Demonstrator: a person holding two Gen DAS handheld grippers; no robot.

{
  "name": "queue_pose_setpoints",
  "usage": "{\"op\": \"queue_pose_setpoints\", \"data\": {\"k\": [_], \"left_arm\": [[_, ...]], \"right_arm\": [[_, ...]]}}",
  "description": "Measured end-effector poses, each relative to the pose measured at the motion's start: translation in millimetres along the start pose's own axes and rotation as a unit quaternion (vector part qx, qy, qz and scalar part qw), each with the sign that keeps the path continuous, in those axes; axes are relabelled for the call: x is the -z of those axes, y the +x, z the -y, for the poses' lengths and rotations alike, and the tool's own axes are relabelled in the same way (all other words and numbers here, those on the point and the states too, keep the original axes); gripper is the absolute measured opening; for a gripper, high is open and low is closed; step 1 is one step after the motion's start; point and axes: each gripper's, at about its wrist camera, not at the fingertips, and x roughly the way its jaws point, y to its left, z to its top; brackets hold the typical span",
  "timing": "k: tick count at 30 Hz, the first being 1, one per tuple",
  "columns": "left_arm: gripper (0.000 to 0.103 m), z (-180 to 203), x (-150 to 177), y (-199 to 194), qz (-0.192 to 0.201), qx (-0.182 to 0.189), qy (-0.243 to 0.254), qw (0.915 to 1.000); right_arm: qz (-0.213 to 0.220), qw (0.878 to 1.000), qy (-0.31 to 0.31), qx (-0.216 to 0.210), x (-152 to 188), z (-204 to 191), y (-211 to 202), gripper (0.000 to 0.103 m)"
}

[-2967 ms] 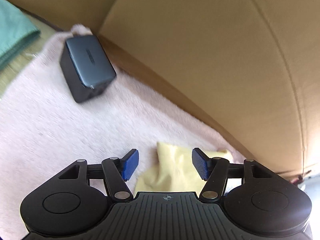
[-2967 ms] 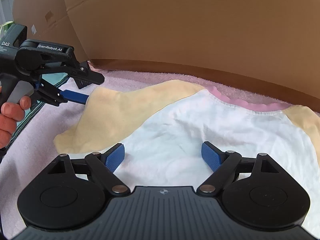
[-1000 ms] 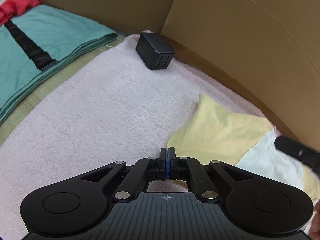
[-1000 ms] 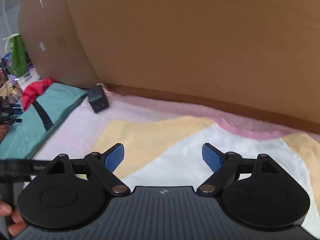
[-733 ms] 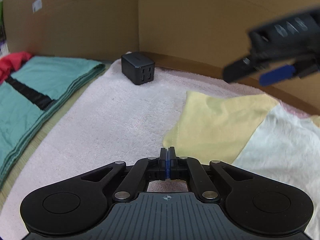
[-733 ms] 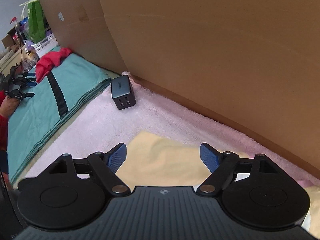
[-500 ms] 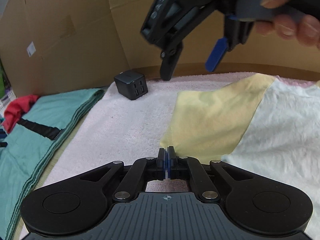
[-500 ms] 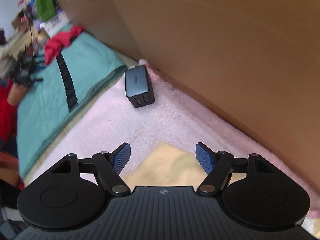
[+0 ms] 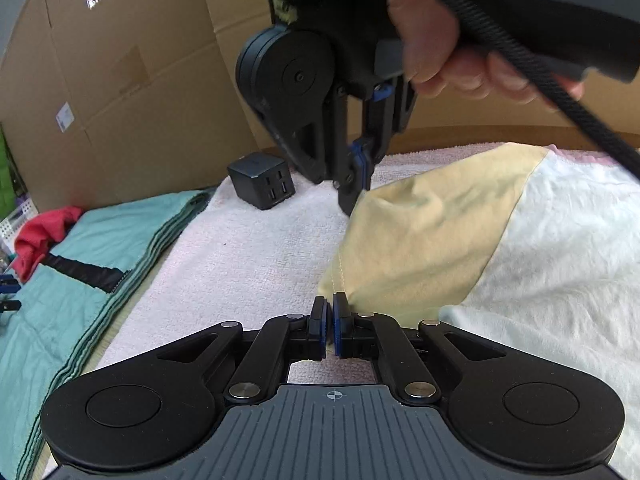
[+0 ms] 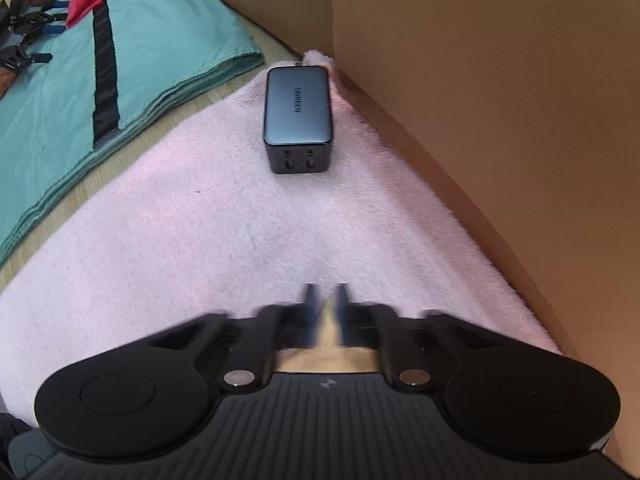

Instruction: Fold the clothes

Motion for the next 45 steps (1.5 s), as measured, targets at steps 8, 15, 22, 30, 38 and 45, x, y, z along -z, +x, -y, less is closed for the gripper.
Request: {"op": "queue_pose_setpoints", "data": {"k": [8, 15, 22, 30, 38, 45], "left_arm": [[0.01, 6, 1, -4, 0.006, -0.007, 0.015, 0.9998], [0.011, 2, 2, -5, 0.008, -0.001, 0.006, 0.9999], [0.012, 1, 3, -6, 0.01, 0.0, 0.001, 1.0], [0.012, 2, 3, -5, 0.01, -0.005, 0.01, 0.9999], [0.013, -2, 3, -4, 0.01, 0.002, 0.003, 0.9999], [0.013, -7, 3, -3, 0.009, 0.012, -0.013, 0.9998]], "right_arm": [[0.129, 0.991, -0.018, -0.016, 67, 9, -69, 0.002], [0.151, 0.988, -0.024, -0.009, 168, 7, -63, 0.007], [0.176, 0.982, 0.055, -0.028, 191, 27, -81, 0.007], [0.203, 0.977, 0.038, -0.056, 135, 29, -97, 0.057], [0.149, 0.986, 0.037, -0.071, 124, 19, -84, 0.047], [0.127, 0.988, 0.03, -0.079, 123, 15, -81, 0.001]]}}
